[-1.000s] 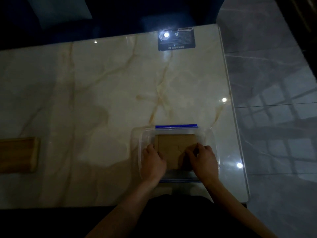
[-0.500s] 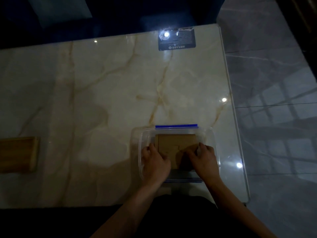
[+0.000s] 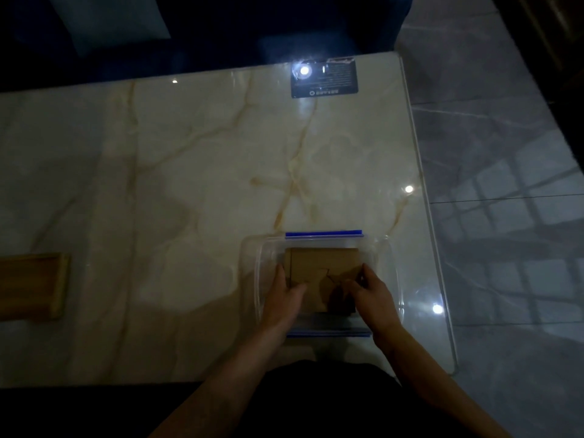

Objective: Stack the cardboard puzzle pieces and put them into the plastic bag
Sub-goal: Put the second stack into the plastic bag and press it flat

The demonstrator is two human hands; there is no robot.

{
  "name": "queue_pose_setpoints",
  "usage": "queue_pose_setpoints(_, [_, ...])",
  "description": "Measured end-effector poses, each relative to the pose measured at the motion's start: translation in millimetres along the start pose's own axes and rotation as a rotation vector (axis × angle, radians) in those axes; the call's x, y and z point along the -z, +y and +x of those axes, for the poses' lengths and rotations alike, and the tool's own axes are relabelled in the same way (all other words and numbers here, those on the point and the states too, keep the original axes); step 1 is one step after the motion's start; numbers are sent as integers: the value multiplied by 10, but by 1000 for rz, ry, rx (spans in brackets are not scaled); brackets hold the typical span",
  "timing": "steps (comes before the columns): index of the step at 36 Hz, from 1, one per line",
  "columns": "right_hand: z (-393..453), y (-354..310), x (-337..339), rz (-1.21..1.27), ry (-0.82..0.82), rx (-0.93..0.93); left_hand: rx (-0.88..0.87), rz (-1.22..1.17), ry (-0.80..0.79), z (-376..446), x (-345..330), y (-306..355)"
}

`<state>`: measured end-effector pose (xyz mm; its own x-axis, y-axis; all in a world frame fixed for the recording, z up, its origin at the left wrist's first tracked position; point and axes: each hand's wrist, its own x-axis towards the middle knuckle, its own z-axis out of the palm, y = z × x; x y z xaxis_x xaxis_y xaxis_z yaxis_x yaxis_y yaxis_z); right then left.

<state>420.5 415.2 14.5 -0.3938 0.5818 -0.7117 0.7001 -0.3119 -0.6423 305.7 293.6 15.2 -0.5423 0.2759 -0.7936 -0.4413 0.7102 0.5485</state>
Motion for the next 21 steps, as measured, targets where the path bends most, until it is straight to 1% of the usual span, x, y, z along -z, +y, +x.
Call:
queue_pose_setpoints(5, [16, 11, 8, 7, 25, -9, 10, -108, -23, 11, 13, 42])
queue_pose_setpoints(10, [36, 21, 35, -31, 13, -9, -29, -106, -68, -23, 20, 25])
queue_pose_setpoints(17, [46, 53, 25, -144, 4, 32, -37, 82, -73, -64, 21, 37])
queue_pose_setpoints(21, [51, 82, 28, -150, -6, 57, -104, 256, -64, -42, 31, 52])
